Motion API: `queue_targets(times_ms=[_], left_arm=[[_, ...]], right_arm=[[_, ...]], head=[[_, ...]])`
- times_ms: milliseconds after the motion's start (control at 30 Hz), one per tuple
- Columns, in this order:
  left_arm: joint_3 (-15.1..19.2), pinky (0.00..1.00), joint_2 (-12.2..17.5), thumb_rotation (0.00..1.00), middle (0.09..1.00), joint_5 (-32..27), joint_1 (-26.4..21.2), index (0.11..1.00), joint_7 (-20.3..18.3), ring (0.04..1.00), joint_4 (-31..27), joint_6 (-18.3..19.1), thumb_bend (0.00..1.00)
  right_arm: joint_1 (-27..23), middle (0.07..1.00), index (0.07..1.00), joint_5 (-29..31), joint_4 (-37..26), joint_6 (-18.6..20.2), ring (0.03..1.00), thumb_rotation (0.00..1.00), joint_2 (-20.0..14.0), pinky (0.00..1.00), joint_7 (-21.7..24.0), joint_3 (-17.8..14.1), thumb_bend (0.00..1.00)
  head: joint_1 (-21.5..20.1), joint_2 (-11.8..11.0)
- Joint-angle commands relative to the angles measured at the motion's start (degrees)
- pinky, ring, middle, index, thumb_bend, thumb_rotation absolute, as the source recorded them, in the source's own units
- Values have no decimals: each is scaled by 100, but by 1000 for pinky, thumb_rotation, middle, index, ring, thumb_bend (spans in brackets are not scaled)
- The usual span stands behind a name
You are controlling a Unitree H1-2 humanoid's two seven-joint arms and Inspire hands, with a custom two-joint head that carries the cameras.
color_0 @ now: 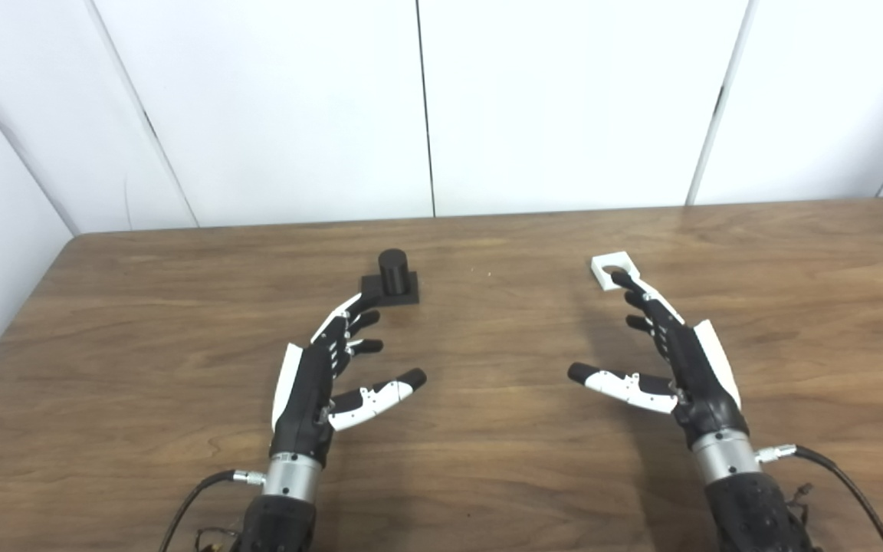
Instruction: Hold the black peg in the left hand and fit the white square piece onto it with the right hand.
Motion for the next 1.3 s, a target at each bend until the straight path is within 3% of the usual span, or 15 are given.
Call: queue_targets(times_ms=[0,333,400,433,500,600,867,967,1133,1267], left_arm=[[15,702,26,142,885,-8,-191,817,14,851,-73,-183,751],[-4,703,3,150,877,12,-190,810,31,839,-43,-205,751],[-43,702,-24,150,868,87,-187,811,59,826,-12,-226,747],[-69,699,-35,147,861,158,-186,810,84,816,4,-250,743],[-136,684,-91,147,855,273,-194,809,143,808,65,-314,743],[-202,687,-189,140,855,253,-219,810,165,813,158,-359,746],[-214,697,-263,149,858,358,-236,804,238,821,213,-373,749],[-170,703,-235,139,853,334,-265,802,241,820,209,-357,751],[-93,687,-172,159,875,387,-335,805,285,827,181,-298,758],[-42,687,-63,167,880,516,-492,805,330,829,178,-237,753]], right_arm=[[-171,928,867,-25,-86,-215,910,267,25,831,-82,24,799],[-147,925,868,10,-106,-175,910,262,37,842,-81,1,799],[-133,925,869,44,-92,-213,908,246,2,840,-70,-22,791],[-124,927,870,94,-89,-245,909,229,-15,848,-56,-39,785],[-110,926,874,204,-44,-385,907,214,-97,849,-35,-90,771],[-104,923,877,263,7,-492,906,223,-205,839,-32,-155,763],[-87,931,886,462,6,-494,900,191,-289,814,0,-208,759],[-98,928,880,472,12,-472,902,175,-284,820,-9,-201,754],[-111,914,874,497,63,-589,860,131,-289,742,-11,-178,740],[-122,916,875,509,97,-631,871,133,-304,770,-12,-186,744]], head=[[1,8],[117,-32],[535,-108],[535,-108],[1033,-152],[1260,-211],[1303,-232],[1300,-235],[1256,-249],[1272,-286]])
